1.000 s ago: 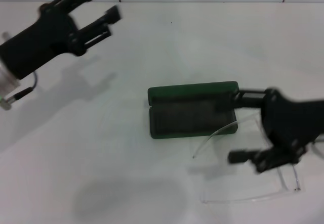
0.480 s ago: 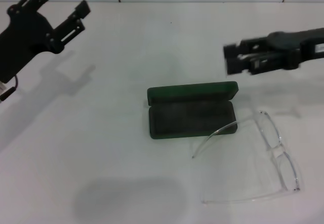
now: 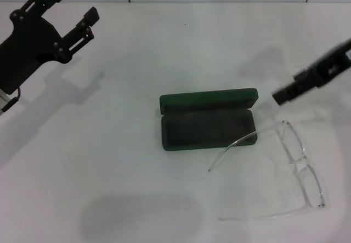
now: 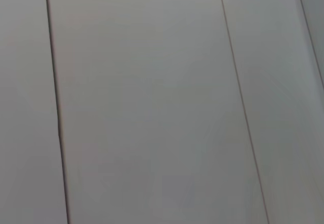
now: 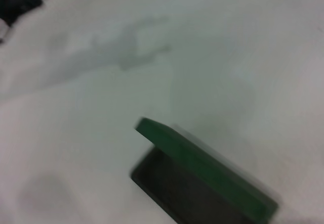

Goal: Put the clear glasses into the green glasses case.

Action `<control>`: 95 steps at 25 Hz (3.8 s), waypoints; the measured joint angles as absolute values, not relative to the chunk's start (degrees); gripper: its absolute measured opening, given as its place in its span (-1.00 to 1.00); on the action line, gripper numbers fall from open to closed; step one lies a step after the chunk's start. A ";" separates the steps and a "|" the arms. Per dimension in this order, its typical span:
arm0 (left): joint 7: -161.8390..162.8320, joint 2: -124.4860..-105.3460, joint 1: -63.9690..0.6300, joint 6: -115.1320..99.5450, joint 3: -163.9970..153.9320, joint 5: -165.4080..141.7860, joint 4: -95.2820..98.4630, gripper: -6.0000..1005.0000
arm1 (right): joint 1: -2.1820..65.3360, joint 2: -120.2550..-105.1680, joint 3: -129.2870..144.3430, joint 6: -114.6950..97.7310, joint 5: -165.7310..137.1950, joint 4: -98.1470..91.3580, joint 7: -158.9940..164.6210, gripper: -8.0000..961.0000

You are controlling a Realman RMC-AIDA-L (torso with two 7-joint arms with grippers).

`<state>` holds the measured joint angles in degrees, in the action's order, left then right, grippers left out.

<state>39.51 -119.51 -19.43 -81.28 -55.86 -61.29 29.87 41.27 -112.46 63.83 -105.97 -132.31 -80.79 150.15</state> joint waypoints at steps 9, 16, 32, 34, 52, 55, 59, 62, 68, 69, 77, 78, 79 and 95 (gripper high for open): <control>35.08 -119.79 -19.47 -81.30 -55.72 -58.26 27.42 0.47 | 41.19 -115.41 73.27 -109.40 -146.45 -83.45 161.78 0.62; 34.28 -119.76 -20.91 -81.26 -55.67 -55.55 25.16 0.47 | 38.59 -116.15 75.73 -106.75 -147.10 -80.53 162.56 0.57; 31.47 -119.80 -21.80 -81.41 -55.94 -53.00 22.86 0.47 | 37.20 -116.19 80.90 -99.35 -143.97 -70.70 162.70 0.44; 31.35 -119.79 -21.80 -81.39 -55.87 -52.99 22.85 0.47 | 37.02 -116.19 81.19 -98.95 -143.60 -70.61 162.71 0.43; 29.69 -119.71 -21.95 -80.76 -55.72 -52.97 21.93 0.46 | 36.75 -116.19 81.82 -97.39 -143.23 -70.76 162.77 -0.35; 29.09 -119.76 -21.97 -80.76 -55.84 -52.96 21.89 0.46 | 36.90 -116.19 81.83 -97.10 -143.35 -70.88 162.76 -0.43; 28.97 -119.78 -22.15 -81.05 -55.92 -52.96 21.77 0.46 | 36.83 -116.18 81.96 -96.70 -143.42 -71.16 162.69 -0.49; 28.97 -119.79 -22.31 -81.26 -55.87 -52.96 21.57 0.46 | 36.71 -116.15 82.54 -96.01 -143.46 -70.92 162.68 -0.49; 28.98 -119.80 -22.50 -81.32 -55.72 -52.96 21.60 0.46 | 36.15 -116.15 82.70 -95.58 -143.48 -71.11 162.67 -0.73; 28.98 -119.79 -22.50 -81.33 -55.72 -52.97 21.71 0.46 | 36.01 -116.13 82.71 -95.44 -143.49 -71.30 162.64 -0.73; 28.97 -119.79 -22.47 -81.57 -55.72 -52.94 21.75 0.46 | 35.70 -115.89 82.80 -94.45 -143.55 -71.71 161.33 -0.74; 28.92 -119.80 -22.40 -81.93 -55.72 -52.65 21.76 0.46 | 35.66 -115.89 82.79 -94.46 -143.57 -71.96 161.21 -0.74; 28.89 -119.79 -22.32 -82.41 -55.72 -52.31 21.76 0.46 | 35.43 -115.88 82.80 -94.53 -143.55 -72.72 161.01 -0.74; 28.43 -120.31 -23.59 -89.36 -56.07 -45.97 13.61 0.46 | 26.65 -115.83 55.53 -103.48 -128.99 -76.82 126.18 -0.75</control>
<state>28.43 -120.31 -23.59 -89.36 -56.07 -45.97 13.61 26.65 -115.83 55.53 -103.48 -128.99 -76.82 126.18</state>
